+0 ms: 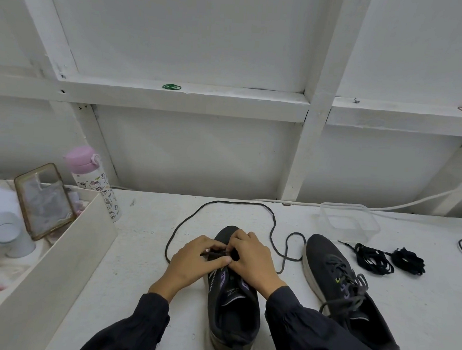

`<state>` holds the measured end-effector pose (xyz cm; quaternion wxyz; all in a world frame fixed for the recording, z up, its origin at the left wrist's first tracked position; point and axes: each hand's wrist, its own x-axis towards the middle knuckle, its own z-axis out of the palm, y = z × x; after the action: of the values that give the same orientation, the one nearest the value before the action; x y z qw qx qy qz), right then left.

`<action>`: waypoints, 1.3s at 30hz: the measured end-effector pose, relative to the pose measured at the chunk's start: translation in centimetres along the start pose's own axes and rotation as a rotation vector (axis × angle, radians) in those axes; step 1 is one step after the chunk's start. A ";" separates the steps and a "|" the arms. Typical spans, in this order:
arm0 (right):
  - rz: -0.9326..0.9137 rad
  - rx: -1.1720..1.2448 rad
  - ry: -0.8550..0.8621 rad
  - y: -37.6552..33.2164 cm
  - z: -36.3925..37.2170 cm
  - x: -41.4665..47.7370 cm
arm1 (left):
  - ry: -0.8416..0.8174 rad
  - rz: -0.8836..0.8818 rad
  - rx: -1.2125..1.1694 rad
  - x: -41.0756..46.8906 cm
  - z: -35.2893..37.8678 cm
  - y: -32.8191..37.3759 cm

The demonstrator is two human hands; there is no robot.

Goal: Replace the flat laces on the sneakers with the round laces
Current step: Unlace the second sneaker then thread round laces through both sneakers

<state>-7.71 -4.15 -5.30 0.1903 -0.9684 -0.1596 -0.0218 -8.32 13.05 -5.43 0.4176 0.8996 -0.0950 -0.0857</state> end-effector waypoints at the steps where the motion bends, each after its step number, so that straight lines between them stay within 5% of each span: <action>1: -0.016 -0.016 -0.003 0.1 -0.1 0.0 | -0.016 -0.007 -0.001 0.0 -0.1 0.1; 8: -0.055 0.051 -0.045 0.7 -1.2 0.4 | -0.035 -0.048 -0.005 0.1 -0.5 0.5; 23: 0.272 0.767 0.046 2.3 -2.7 0.1 | 0.128 0.028 0.154 0.1 0.6 0.7; 32: 0.215 0.882 0.044 1.9 -2.9 0.0 | 0.289 -0.011 -0.296 1.0 2.8 0.5; 39: 0.134 0.761 0.087 0.7 -2.7 0.3 | 0.284 0.019 -0.335 0.7 3.0 0.5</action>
<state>-7.12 -5.64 -3.03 0.5436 -0.8350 -0.0847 0.0103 -8.40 10.34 -7.05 0.5713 0.8197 -0.0280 0.0309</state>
